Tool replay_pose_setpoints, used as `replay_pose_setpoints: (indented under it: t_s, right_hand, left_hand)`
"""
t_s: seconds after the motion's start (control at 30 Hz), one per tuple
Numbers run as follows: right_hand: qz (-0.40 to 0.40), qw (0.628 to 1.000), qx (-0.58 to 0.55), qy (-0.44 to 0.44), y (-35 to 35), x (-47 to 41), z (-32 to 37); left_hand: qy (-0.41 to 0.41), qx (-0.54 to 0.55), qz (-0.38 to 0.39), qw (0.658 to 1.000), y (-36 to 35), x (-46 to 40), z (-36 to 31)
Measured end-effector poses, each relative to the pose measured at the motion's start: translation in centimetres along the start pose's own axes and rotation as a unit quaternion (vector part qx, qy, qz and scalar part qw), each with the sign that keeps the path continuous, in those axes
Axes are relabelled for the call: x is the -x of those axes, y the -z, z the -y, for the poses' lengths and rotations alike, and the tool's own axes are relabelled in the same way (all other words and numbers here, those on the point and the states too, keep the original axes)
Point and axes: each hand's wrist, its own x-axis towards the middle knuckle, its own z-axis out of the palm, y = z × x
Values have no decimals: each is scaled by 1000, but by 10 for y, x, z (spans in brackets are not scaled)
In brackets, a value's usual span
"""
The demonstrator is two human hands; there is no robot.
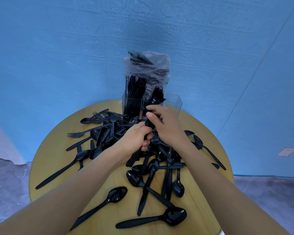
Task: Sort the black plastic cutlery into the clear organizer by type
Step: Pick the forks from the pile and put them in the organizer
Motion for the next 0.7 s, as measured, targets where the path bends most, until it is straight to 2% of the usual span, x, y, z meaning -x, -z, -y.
replay_pose_setpoints:
  t_s: [0.13,0.27,0.4,0.53,0.7]
  right_hand:
    - [4,999,34,28,0,2,-5]
    - [-51,998,45,16,8,6,-13]
    - [-63,997,41,-1,13,9,-21]
    - [-60,996,28,-51,22,11,-38]
    - [4,984,110,-137,13,18,-70]
  left_hand:
    - [-4,-46,50,998,-1,3,-2]
    - [-40,-193,26,980,-1,2,4]
    - [-79,-263,17,961,3,0,11]
    - [-78,-256,-68,961,17,-4,15]
    - [-63,-244,-119,960,31,-6,22]
